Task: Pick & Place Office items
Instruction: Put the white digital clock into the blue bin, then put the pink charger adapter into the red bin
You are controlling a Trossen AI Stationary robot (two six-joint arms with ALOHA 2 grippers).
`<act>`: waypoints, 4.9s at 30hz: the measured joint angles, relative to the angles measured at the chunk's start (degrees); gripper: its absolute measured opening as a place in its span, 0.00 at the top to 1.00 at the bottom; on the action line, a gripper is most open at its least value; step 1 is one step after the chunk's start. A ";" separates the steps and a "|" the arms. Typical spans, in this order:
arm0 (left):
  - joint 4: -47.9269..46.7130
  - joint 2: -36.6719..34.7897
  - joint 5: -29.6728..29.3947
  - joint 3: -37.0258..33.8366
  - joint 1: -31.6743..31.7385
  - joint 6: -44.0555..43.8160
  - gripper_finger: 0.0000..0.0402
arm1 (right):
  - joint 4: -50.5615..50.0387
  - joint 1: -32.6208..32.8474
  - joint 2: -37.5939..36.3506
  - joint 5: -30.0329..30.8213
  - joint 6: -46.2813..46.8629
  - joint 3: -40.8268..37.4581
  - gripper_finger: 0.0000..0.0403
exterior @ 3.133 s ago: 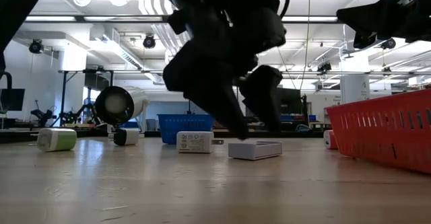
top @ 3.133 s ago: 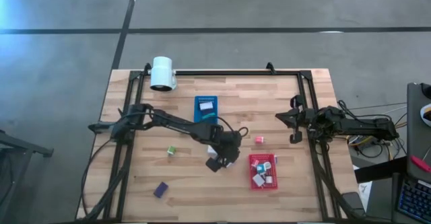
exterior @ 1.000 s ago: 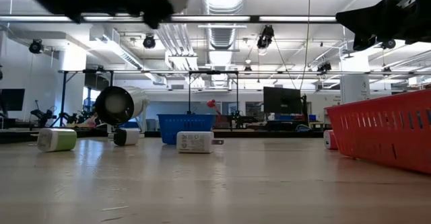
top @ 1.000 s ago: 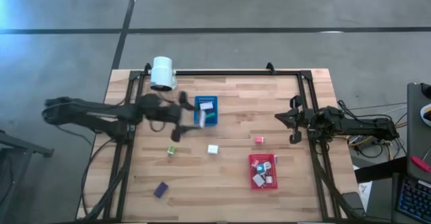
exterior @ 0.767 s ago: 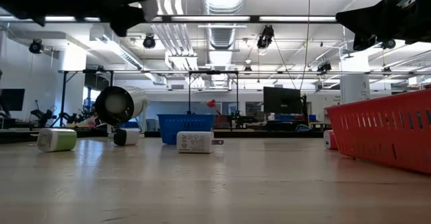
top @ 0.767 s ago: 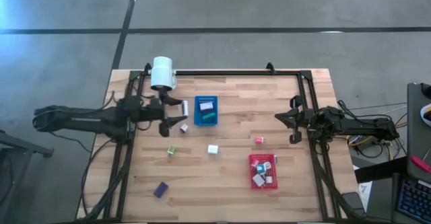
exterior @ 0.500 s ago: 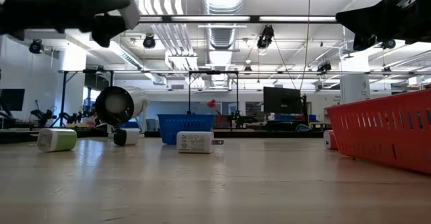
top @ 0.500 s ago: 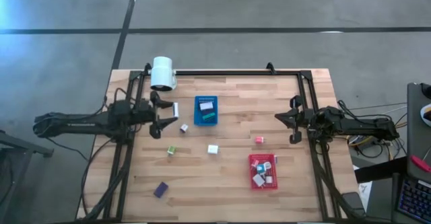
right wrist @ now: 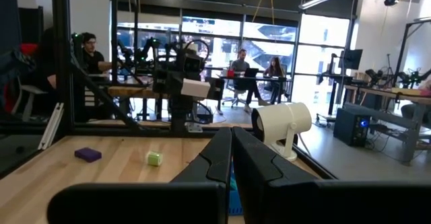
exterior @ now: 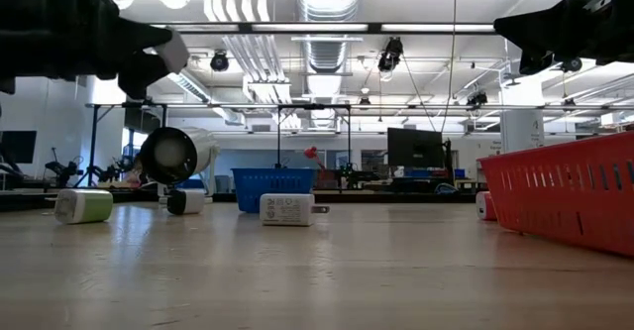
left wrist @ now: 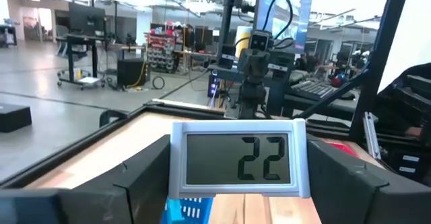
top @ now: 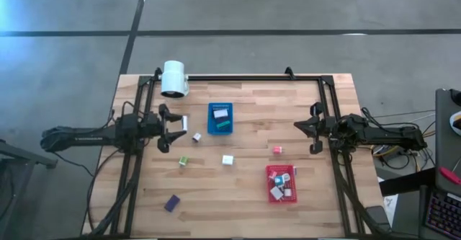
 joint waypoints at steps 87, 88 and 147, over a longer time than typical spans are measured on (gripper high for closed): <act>-32.70 84.42 3.75 56.28 17.47 10.90 0.05 | 1.20 0.01 2.64 0.00 1.07 -0.76 0.98; -32.52 84.06 3.75 56.31 17.51 11.00 0.07 | 1.20 0.01 2.64 0.00 1.06 -0.76 0.98; -4.08 18.48 20.53 6.60 16.01 10.23 0.99 | 1.92 0.00 2.75 0.15 -0.41 -0.76 0.98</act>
